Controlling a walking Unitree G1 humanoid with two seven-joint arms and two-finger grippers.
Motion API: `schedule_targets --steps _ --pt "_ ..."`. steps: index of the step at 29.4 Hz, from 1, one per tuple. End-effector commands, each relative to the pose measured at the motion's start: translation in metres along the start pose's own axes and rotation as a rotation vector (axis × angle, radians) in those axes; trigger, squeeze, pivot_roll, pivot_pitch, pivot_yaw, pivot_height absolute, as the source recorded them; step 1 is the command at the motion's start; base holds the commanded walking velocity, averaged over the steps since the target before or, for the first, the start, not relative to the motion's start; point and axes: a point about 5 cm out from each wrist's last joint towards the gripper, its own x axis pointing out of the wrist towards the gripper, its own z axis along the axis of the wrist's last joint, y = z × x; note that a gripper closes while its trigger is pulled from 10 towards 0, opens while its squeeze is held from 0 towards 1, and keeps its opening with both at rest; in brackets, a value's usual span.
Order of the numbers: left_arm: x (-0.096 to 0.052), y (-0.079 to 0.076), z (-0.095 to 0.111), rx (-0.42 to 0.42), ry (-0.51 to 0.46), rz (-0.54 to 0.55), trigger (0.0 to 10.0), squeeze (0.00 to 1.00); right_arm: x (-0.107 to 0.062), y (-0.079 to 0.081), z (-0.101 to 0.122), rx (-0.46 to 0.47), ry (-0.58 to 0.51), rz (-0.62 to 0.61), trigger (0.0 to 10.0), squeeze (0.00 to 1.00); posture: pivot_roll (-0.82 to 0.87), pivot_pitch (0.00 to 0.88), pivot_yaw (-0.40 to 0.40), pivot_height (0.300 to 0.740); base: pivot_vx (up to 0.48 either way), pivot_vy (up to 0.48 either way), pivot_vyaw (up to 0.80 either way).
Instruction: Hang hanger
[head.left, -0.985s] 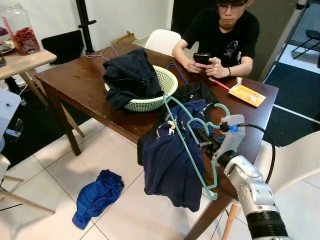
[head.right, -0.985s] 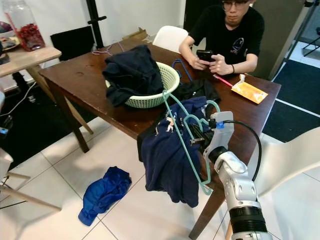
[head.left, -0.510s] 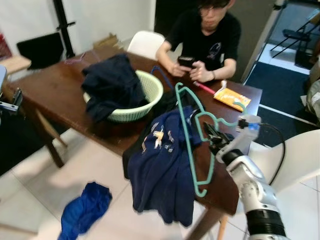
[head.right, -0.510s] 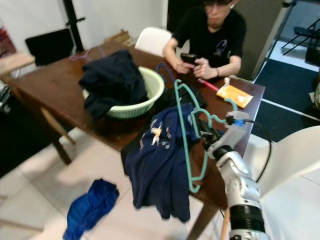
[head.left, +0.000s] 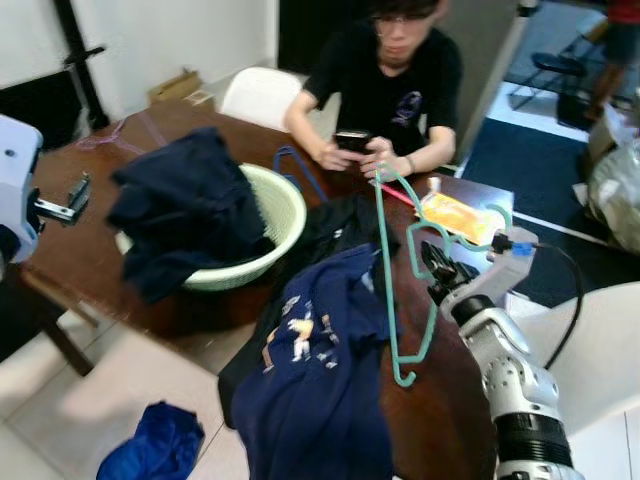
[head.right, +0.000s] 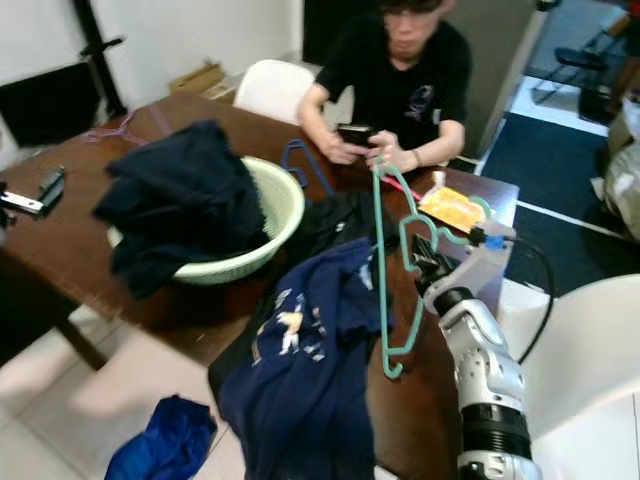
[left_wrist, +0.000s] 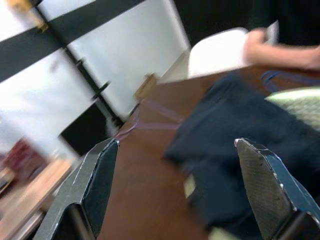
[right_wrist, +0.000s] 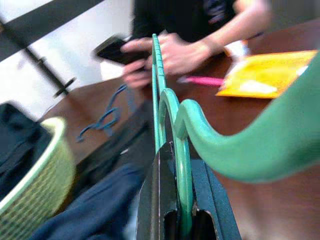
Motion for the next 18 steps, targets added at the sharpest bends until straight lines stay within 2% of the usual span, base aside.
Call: schedule_targets --steps 1,4,8,9,10,12,18 --pt "-0.001 -0.008 -0.007 -0.030 0.031 -0.056 10.0 0.00 -0.002 -0.004 -0.006 0.004 0.031 -0.025 10.0 0.00 0.10 0.001 -0.049 0.740 0.000 0.000 0.00" --pt "-0.002 -0.015 -0.011 -0.039 0.040 -0.127 10.0 0.00 -0.002 -0.004 -0.006 0.003 0.033 -0.027 10.0 0.00 0.10 0.002 -0.050 0.740 0.000 0.000 0.00" --pt "-0.002 -0.017 -0.012 -0.039 0.047 -0.148 10.0 0.00 -0.002 -0.003 -0.006 0.004 0.034 -0.028 10.0 0.00 0.10 0.003 -0.048 0.740 0.000 0.000 0.00" --pt "-0.004 -0.009 -0.034 -0.007 0.179 -0.074 10.0 0.00 -0.002 -0.003 -0.006 -0.006 0.038 -0.028 10.0 0.00 0.10 0.006 -0.044 0.740 0.000 0.000 0.00" --pt "-0.004 -0.009 -0.034 -0.007 0.179 -0.074 10.0 0.00 -0.002 -0.003 -0.006 -0.006 0.038 -0.028 10.0 0.00 0.10 0.006 -0.044 0.740 0.000 0.000 0.00" --pt "-0.008 -0.004 -0.054 0.044 0.296 -0.023 10.0 0.00 -0.001 -0.001 -0.006 -0.017 0.043 -0.025 10.0 0.00 0.09 0.007 -0.043 0.740 0.000 0.000 0.00" --pt "-0.012 -0.001 -0.067 0.113 0.375 0.006 10.0 0.00 -0.001 -0.001 -0.007 -0.024 0.049 -0.023 10.0 0.00 0.09 0.007 -0.043 0.740 0.000 0.000 0.00"
